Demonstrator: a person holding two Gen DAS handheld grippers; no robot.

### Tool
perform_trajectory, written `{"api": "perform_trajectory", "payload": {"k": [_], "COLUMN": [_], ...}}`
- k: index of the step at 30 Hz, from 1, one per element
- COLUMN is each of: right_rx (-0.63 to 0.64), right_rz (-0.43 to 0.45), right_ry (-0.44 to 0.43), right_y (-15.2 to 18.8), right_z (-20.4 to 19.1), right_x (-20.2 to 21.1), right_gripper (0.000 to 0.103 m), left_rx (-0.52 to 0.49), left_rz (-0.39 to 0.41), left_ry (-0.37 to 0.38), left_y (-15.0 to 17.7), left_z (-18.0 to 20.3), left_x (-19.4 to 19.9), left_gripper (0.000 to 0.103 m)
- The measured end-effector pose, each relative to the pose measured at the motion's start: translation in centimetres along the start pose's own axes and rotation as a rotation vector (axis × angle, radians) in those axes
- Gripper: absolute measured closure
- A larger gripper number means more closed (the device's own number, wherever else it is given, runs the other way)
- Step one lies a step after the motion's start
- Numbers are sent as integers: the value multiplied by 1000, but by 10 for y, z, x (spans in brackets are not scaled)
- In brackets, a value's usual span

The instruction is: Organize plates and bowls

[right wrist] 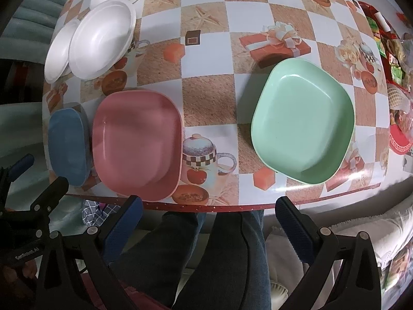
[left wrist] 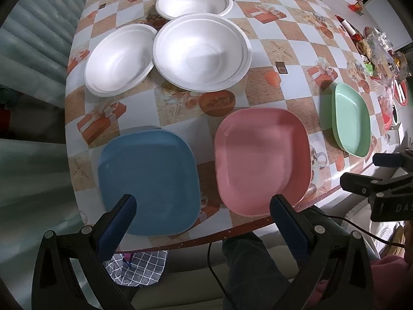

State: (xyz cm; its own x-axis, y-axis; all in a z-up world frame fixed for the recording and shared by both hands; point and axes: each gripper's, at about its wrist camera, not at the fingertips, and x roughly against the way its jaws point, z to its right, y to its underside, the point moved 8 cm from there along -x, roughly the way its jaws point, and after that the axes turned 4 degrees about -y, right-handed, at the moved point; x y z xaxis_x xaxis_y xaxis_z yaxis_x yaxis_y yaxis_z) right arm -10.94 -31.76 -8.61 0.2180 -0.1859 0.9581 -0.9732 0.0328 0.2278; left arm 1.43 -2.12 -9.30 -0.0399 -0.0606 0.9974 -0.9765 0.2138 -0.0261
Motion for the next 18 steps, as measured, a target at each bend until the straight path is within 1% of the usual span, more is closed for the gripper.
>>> {"api": "perform_trajectory", "payload": {"k": [3, 5, 10, 18], "right_rx": [-2, -2, -9, -27], "right_rz": [-11, 10, 20, 22], "right_ry": [-12, -8, -3, -24], "right_y": [1, -1, -2, -5], "right_z": [0, 2, 6, 9], "right_x": [0, -1, -2, -1], "right_gripper": [0, 0, 0, 0], "left_rx": [-4, -10, -12, -17], "left_rz": [-7, -13, -27, -26], "left_ry": [3, 3, 12, 31], "left_y": [-1, -1, -3, -9], "left_z": [3, 4, 7, 13], "left_x": [-1, -1, -3, -6], "left_gripper": [0, 0, 0, 0]}}
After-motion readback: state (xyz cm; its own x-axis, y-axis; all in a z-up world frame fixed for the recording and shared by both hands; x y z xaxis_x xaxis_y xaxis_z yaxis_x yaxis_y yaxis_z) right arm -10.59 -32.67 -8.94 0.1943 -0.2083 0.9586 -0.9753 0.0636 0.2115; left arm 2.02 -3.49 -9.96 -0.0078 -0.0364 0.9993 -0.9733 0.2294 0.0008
